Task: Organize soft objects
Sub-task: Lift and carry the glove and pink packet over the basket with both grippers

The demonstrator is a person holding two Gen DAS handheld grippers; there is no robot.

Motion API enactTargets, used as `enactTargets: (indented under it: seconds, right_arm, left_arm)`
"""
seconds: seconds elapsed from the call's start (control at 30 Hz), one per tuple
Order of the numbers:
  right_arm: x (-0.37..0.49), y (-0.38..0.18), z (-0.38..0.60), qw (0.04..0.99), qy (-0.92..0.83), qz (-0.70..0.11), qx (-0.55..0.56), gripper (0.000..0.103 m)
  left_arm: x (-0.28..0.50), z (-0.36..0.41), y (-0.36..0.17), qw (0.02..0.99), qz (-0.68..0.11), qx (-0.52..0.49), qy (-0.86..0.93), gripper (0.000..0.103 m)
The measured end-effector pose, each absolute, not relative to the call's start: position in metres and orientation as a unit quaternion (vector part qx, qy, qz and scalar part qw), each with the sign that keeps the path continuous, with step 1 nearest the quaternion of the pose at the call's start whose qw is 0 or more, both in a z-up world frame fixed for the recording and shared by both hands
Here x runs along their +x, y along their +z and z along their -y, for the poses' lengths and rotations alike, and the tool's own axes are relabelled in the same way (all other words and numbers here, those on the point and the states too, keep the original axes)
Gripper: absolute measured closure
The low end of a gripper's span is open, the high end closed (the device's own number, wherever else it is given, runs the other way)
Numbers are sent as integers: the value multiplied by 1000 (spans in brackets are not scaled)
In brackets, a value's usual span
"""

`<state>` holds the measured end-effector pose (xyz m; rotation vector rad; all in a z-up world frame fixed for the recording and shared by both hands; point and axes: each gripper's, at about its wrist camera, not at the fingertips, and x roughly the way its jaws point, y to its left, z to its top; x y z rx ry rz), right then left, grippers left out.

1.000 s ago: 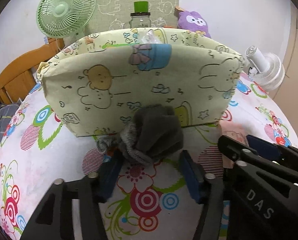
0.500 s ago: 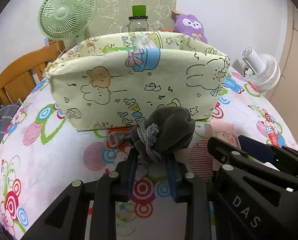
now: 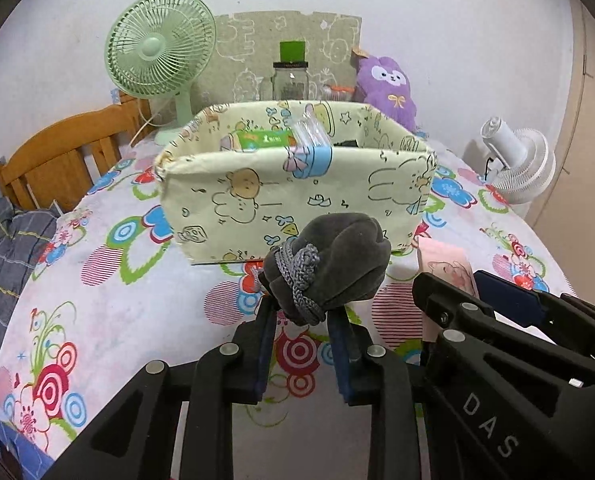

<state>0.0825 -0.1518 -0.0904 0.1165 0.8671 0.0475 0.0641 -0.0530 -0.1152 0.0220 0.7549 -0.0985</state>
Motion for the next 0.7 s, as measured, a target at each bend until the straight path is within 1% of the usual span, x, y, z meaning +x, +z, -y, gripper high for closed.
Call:
enactTargets:
  seconds: [0.7]
  right_arm:
    - [46,-20,147,936,29,-347,48,59]
  left_arm:
    - [30,48,-51,951,-306,-1,-43,78]
